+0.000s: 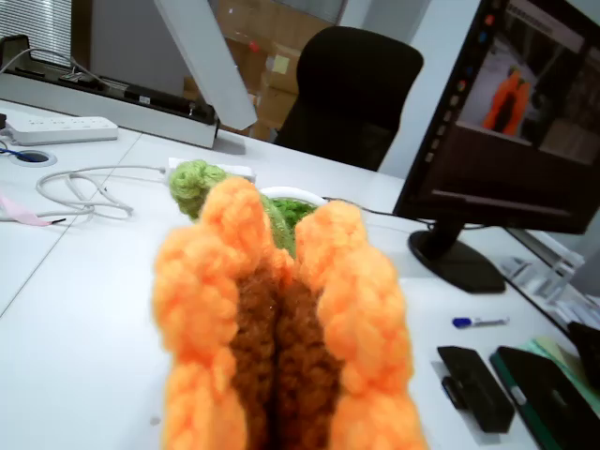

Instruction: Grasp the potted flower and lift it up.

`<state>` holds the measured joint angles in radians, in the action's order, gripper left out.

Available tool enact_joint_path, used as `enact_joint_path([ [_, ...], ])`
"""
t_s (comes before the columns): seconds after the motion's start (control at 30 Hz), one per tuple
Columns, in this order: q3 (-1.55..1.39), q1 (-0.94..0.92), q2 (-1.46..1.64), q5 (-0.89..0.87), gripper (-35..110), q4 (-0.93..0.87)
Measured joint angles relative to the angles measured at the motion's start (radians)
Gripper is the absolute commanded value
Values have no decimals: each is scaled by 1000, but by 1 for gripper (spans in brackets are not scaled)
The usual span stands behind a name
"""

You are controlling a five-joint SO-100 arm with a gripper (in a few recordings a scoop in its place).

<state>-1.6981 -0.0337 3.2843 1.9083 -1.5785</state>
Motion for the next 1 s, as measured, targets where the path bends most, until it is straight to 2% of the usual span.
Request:
enact_joint_path([
  [1.0, 2, 3, 0, 0, 0, -26],
])
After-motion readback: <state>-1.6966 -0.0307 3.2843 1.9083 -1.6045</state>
